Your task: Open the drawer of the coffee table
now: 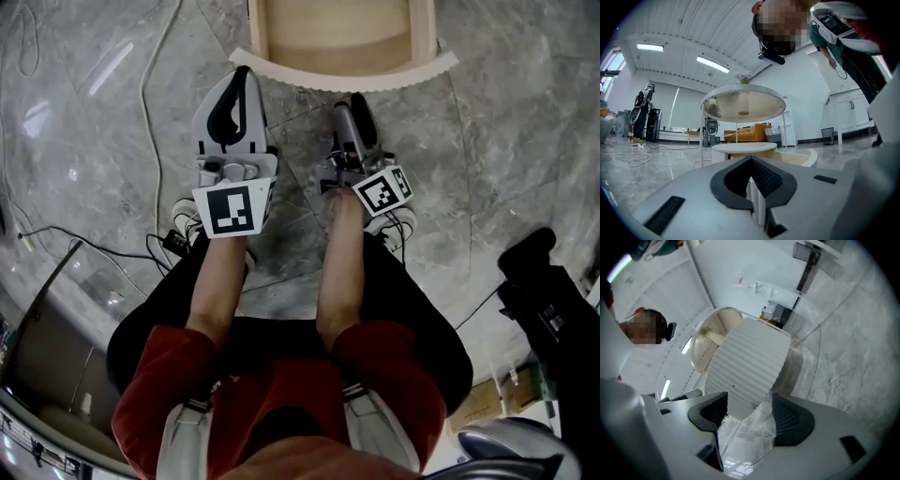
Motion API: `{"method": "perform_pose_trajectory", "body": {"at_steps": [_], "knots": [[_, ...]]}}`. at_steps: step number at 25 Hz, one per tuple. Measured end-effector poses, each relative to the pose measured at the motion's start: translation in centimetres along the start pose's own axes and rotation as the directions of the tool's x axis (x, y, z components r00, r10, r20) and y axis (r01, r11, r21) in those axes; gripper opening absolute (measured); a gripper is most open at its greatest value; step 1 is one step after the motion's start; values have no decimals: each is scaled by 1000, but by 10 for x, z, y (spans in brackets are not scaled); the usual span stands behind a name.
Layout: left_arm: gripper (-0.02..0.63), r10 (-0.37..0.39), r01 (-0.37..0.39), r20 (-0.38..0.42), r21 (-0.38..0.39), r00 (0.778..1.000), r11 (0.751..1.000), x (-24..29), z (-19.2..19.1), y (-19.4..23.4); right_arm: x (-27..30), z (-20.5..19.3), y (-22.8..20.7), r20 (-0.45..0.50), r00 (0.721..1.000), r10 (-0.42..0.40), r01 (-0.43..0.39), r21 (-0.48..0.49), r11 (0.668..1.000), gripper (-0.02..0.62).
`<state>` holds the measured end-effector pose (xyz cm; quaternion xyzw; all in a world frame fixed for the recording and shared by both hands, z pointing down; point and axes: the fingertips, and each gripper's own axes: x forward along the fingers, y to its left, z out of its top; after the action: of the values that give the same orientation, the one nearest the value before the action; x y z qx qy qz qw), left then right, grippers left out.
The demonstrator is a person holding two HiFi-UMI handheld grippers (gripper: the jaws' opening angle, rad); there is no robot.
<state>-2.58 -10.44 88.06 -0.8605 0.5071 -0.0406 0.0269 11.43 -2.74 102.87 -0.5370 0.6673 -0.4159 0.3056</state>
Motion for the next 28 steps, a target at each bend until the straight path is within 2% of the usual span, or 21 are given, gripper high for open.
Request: {"method": "perform_pose_trajectory", "body": {"at_steps": [3, 5, 7, 10, 12, 14, 17, 19, 22, 26, 28], "knots": [[12, 30, -30, 18, -43, 999, 999, 2, 12, 4, -12, 20, 25, 0, 999, -43, 42, -181, 983, 298], [12, 37, -36, 21, -55, 999, 998, 4, 21, 6, -10, 41, 52, 3, 999, -45, 43, -342, 939, 299], [12, 37, -35, 29, -49, 999, 998, 7, 33, 7, -5, 66, 81, 18, 999, -50, 52, -518, 854, 298], [12, 14, -14, 50, -1, 999, 1000, 13, 52, 6, 3, 105, 124, 90, 995, -41, 93, -710, 698, 298], [12, -22, 19, 55, 46, 998, 999, 18, 60, 2, 11, 123, 149, 125, 992, -23, 114, -792, 599, 298], [12, -44, 39, 66, 71, 997, 997, 24, 72, 1, 24, 136, 169, 119, 993, -7, 106, -853, 511, 298], [12, -50, 37, 126, 108, 991, 994, 39, 107, 10, 48, 157, 198, 110, 994, 16, 94, -909, 407, 298], [12, -33, 12, 147, 146, 989, 989, 52, 130, 21, 61, 174, 222, 152, 987, 45, 124, -916, 383, 298], [12, -1, -20, 135, 157, 991, 987, 64, 163, 37, 74, 187, 258, 174, 983, 53, 140, -908, 395, 298], [14, 64, -79, 88, 181, 994, 980, 69, 209, 54, 78, 201, 292, 139, 990, -13, 133, -905, 403, 298], [12, 49, -56, 41, 209, 998, 976, 65, 233, 53, 73, 210, 308, 122, 990, -66, 138, -901, 411, 298]]}}
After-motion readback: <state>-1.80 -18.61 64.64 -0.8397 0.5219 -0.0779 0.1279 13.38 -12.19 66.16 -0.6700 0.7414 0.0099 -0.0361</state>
